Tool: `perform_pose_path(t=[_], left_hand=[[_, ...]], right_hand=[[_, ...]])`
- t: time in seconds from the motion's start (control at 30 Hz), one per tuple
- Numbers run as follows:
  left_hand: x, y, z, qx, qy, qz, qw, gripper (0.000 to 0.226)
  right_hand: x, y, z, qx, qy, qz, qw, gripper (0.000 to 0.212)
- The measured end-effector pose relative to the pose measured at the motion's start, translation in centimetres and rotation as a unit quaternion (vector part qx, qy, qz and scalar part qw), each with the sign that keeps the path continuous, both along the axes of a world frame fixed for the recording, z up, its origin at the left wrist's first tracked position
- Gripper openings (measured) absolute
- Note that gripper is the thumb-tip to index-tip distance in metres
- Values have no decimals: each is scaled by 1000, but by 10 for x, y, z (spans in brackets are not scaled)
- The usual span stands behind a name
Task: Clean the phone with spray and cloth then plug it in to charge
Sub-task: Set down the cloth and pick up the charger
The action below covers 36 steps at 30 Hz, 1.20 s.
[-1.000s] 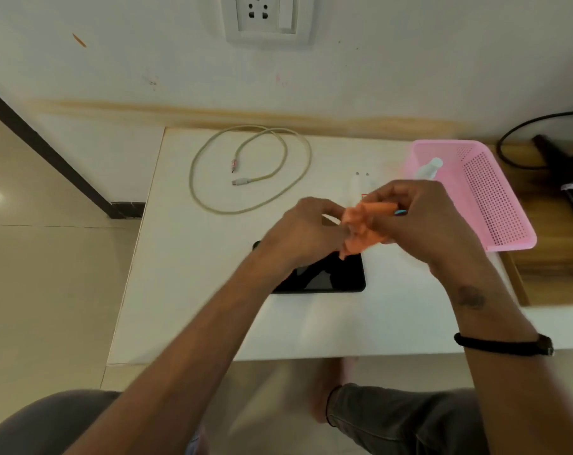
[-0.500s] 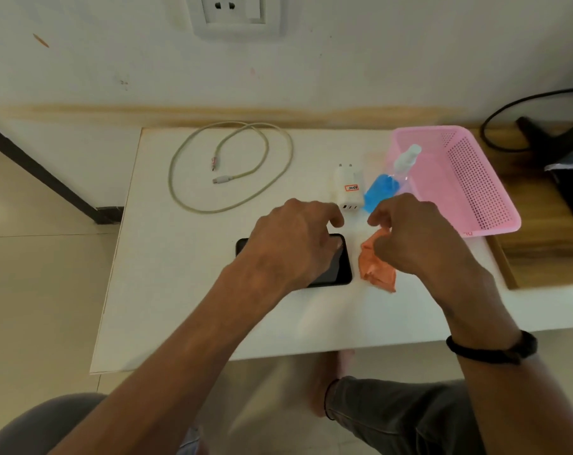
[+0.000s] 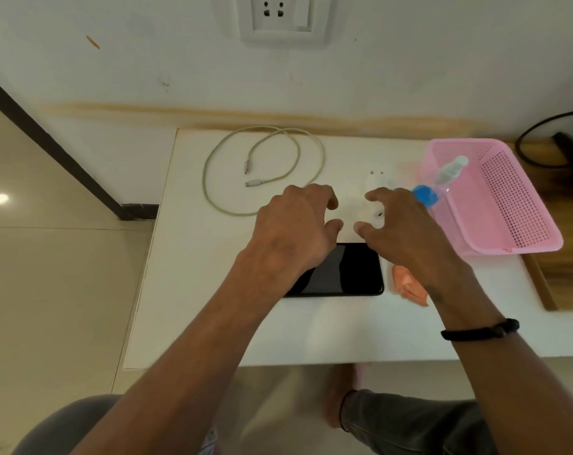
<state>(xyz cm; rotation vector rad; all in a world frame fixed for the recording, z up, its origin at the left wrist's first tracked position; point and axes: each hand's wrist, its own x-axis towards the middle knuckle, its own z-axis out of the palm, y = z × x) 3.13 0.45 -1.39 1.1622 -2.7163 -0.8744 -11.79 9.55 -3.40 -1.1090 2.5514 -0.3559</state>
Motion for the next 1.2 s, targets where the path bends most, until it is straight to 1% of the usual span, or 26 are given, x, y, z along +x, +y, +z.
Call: perform_pose_path(t=[0.1,0.2,0.27,0.4,0.5,0.63,0.73,0.8,0.87,0.93,0.97,1.07,1.1,1.2], left_hand=[[2,-3,0,6,-7,15,1000,36],[2,-3,-2,25,-25,21,999,37],[-1,-2,-4,26,-44,20,998,39],[-6,2,-8,24,-74,9,997,45],[-9,6,-11,24,-91,-3,996,47],[-10,6,-15,11,-94,-7,995,41],[-10,5,-16,6,-75,9,997,39],[-11,5,-15,13,-51,24,998,36],[-14,6,-13,41,-11,42,998,33],[-17,4,-12,78,34,75,994,32],[-18,3,-11,100,54,96,989,33],[-19,1,-7,168,103,154,968,40],[-19,0,-6,184,124,175,959,43],[-20,-1,-5,226,202,235,924,44]], right_hand=[[-2,1,-3,-31,0,-6,999,50],[-3,-2,-5,-93,-28,-40,994,39],[0,-5,-6,-119,-25,-46,991,41],[9,-11,-15,-100,37,-60,992,49],[16,-16,-21,-95,57,-89,990,46],[21,-20,-26,-113,85,-82,987,35],[22,-21,-25,-125,70,-70,987,24],[23,-21,-22,-144,45,-76,986,20],[24,-21,-17,-175,-16,-91,980,23],[25,-20,-11,-212,-95,-116,966,34],[26,-19,-10,-230,-119,-123,958,38],[28,-18,-6,-280,-144,-117,942,33],[29,-19,-5,-292,-146,-113,938,34],[35,-24,-2,-321,-146,-115,929,44]])
